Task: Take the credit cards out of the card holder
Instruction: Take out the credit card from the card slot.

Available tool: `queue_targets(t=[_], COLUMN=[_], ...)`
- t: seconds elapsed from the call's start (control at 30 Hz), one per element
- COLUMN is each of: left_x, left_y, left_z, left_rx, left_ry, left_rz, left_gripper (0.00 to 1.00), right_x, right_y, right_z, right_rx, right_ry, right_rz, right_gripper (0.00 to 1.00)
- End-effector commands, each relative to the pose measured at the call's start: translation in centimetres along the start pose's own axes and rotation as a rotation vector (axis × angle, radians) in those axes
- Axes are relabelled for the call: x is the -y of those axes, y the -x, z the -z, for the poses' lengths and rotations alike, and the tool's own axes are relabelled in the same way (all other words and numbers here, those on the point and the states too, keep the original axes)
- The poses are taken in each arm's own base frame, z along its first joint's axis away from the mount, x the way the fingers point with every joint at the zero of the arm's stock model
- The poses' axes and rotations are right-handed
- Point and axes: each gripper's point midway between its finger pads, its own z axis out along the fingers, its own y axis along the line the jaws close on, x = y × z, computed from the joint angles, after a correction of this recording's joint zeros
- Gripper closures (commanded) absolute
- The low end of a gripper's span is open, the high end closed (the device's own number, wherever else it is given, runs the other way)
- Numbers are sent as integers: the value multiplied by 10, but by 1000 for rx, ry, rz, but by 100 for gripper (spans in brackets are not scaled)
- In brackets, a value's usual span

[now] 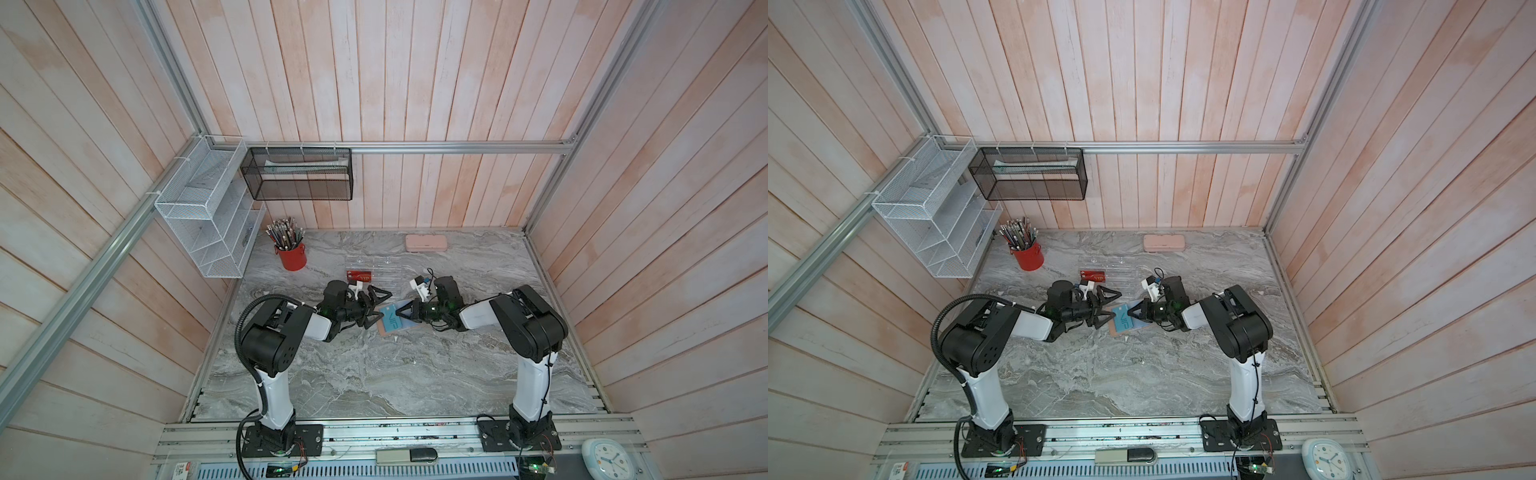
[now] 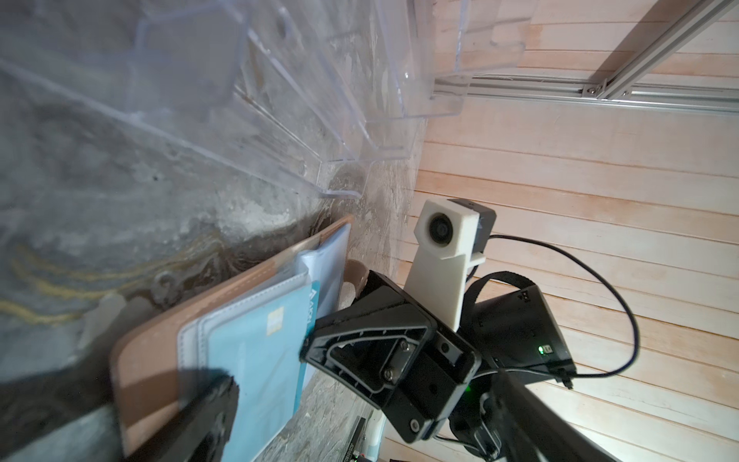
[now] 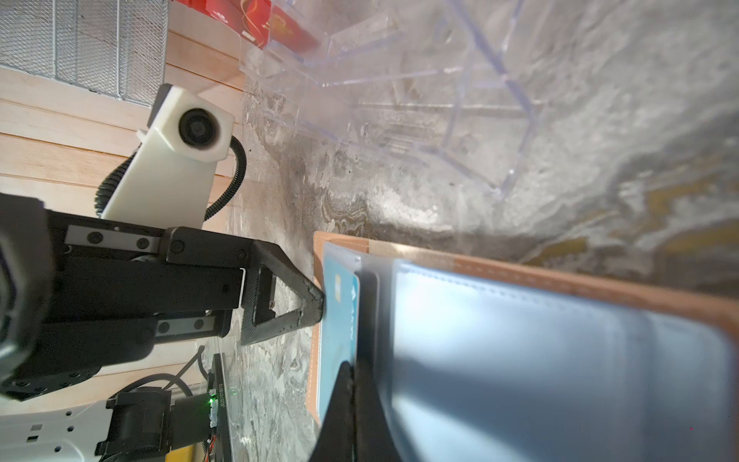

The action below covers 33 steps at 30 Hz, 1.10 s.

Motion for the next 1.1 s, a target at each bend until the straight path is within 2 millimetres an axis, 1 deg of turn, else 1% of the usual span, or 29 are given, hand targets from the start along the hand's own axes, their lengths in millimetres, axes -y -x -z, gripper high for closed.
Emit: queue_targets(t=[0.0, 0.13, 0.2, 0.37, 0.63, 0.77, 0.93, 1.07], left_x=[-14, -18, -20, -23, -30, -31, -32, -34], left_y=[-2, -2, -2, -2, -5, -6, -5, -7], left_z=[0, 0, 0, -1, 2, 2, 3, 4], left_rx=[5, 3, 2, 1, -1, -1, 1, -2], left_ry=[29, 41, 46, 49, 61, 59, 61, 64], left_rz=[-7, -10, -6, -5, 1, 3, 4, 6], left_gripper=[0, 0, 0, 0, 0, 0, 0, 0], right_x=[0, -2, -1, 0, 1, 3, 3, 7], right_y=[0, -1, -1, -3, -9, -10, -8, -6], right_z=[-3, -4, -4, -3, -2, -2, -1, 2], right_rx=[-10, -19, -23, -26, -38, -42, -36, -24], right_ry=[19, 29, 24, 23, 44, 40, 36, 25], right_rz=[9, 10, 9, 8, -3, -5, -4, -10], right_gripper=[93, 81, 78, 78, 88, 93, 100, 100])
